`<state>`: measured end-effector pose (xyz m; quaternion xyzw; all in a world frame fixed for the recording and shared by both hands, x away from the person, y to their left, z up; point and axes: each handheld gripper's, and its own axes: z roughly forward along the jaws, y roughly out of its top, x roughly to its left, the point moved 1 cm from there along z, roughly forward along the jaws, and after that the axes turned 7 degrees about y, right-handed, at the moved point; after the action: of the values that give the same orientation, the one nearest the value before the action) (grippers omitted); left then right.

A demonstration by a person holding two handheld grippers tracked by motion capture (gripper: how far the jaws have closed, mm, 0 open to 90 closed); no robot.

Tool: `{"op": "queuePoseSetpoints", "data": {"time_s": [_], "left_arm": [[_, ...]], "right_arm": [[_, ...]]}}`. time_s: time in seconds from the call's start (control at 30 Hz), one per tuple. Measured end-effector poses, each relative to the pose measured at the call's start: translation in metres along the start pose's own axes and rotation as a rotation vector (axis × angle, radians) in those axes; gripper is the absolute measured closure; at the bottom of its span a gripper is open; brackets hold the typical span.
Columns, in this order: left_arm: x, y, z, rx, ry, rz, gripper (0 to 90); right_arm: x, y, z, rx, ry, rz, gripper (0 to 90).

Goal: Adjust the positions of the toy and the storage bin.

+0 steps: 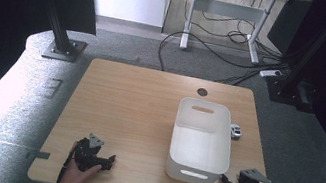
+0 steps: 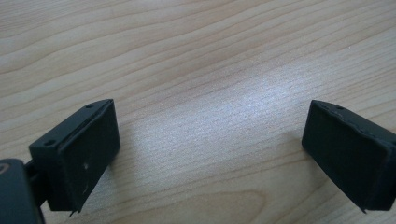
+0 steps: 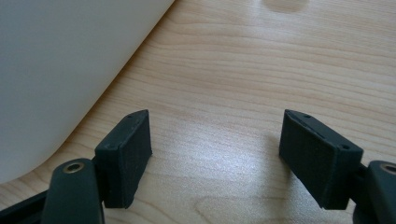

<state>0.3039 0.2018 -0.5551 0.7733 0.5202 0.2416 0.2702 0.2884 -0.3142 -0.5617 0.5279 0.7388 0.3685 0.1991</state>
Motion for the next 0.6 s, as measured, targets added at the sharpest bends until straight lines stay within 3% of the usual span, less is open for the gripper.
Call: {"op": "queuePoseSetpoints", "data": {"time_s": [0.27,0.6], "left_arm": [[0.0,0.0,0.0,0.0,-0.002,0.001,4.1],[0.0,0.0,0.0,0.0,-0.002,0.001,4.1]], "right_arm": [[0.0,0.008,-0.01,-0.033,-0.016,0.019,24.1],[0.002,0.018,-0.026,-0.085,0.005,0.016,23.8]]}}
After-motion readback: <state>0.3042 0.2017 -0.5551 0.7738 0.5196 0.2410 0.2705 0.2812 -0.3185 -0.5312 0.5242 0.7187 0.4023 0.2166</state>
